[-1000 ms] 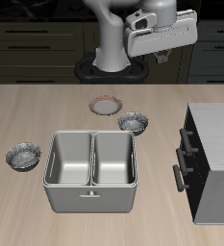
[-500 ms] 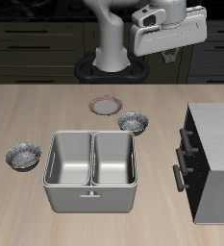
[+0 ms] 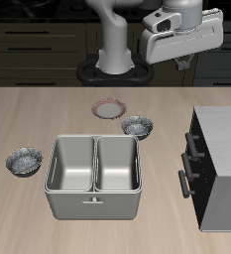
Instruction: Pick up the bowl on the plate and place it on top of the white cabinet
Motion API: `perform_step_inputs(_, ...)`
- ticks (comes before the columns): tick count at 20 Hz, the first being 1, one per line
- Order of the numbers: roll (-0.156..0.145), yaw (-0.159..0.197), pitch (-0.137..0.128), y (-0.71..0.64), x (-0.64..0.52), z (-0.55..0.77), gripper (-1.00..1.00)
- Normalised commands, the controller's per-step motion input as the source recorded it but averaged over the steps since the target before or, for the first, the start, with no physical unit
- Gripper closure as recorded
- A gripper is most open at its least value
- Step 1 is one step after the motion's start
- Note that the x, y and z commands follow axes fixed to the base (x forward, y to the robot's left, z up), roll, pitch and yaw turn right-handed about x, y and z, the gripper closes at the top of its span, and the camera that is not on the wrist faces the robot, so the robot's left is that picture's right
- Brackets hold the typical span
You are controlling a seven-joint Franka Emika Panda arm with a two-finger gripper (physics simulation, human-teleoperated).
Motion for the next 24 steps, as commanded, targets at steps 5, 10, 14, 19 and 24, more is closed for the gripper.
perform_step_inputs(5,0.018,0.017,0.013,0.21,0.2,-0.02,1.0)
perform_step_inputs(10,0.032,0.027,-0.002,0.31,0.25,0.02,1.0)
perform_step_inputs(14,0.014,0.008,0.021,0.24,0.18,-0.03,1.0)
perform_step_inputs(19,0.014,0.009,-0.002,0.16,0.11,0.02,1.0)
perform_step_inputs(24,0.017,0.012,0.008,0.23,0.15,-0.03,1.0)
